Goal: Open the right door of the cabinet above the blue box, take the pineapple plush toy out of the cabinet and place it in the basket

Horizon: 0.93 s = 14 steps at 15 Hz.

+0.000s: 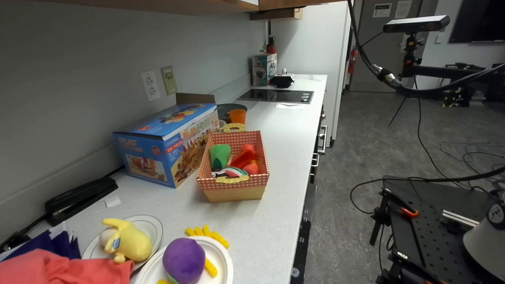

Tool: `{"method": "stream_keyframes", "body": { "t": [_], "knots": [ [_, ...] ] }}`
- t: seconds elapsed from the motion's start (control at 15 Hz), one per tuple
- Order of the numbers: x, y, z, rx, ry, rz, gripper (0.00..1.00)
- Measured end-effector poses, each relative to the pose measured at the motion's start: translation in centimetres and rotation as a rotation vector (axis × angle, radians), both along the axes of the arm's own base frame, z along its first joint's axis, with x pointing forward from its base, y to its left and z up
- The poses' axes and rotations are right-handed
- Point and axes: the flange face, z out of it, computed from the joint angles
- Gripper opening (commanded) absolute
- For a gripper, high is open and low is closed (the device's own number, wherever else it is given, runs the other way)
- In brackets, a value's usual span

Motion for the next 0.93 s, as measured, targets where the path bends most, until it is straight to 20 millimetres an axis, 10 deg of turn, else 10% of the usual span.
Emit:
{"method": "stream_keyframes", "body": {
  "t": [0.07,0.67,0.93],
  "knots": [
    [0.3,0.2,0.1,-0.003,-0.004,0.004,0.74],
    [2.2,1.2,1.2,-0.003,-0.040,0.031,0.03],
    [2.5,1.3,1.1,0.012,-0.028,0.035,0.00]
  ]
}}
